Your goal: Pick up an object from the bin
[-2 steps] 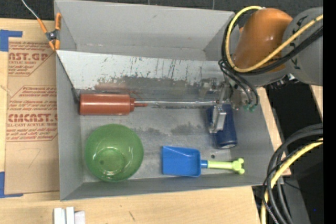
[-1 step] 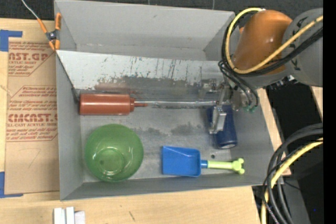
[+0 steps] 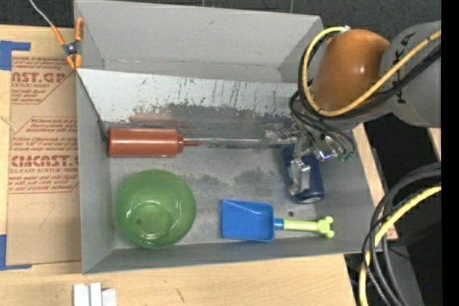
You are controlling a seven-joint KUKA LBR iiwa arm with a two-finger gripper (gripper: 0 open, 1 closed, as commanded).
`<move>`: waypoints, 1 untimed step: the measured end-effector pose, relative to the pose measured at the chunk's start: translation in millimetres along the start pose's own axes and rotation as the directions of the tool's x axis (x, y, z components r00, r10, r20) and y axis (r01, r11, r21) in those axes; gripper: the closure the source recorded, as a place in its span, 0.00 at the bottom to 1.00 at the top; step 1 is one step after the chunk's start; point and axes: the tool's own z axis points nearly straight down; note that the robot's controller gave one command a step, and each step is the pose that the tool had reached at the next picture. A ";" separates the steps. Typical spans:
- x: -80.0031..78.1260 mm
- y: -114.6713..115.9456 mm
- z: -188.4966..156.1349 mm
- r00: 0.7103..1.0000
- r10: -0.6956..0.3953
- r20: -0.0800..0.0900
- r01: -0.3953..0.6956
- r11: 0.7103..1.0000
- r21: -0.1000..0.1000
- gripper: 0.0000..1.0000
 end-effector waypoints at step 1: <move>86.3 5.5 71.9 0.985 -0.172 0.010 0.172 0.985 0.004 0.00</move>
Offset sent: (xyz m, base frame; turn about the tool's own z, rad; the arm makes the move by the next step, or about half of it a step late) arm -0.0535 0.0472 -0.0709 -0.1379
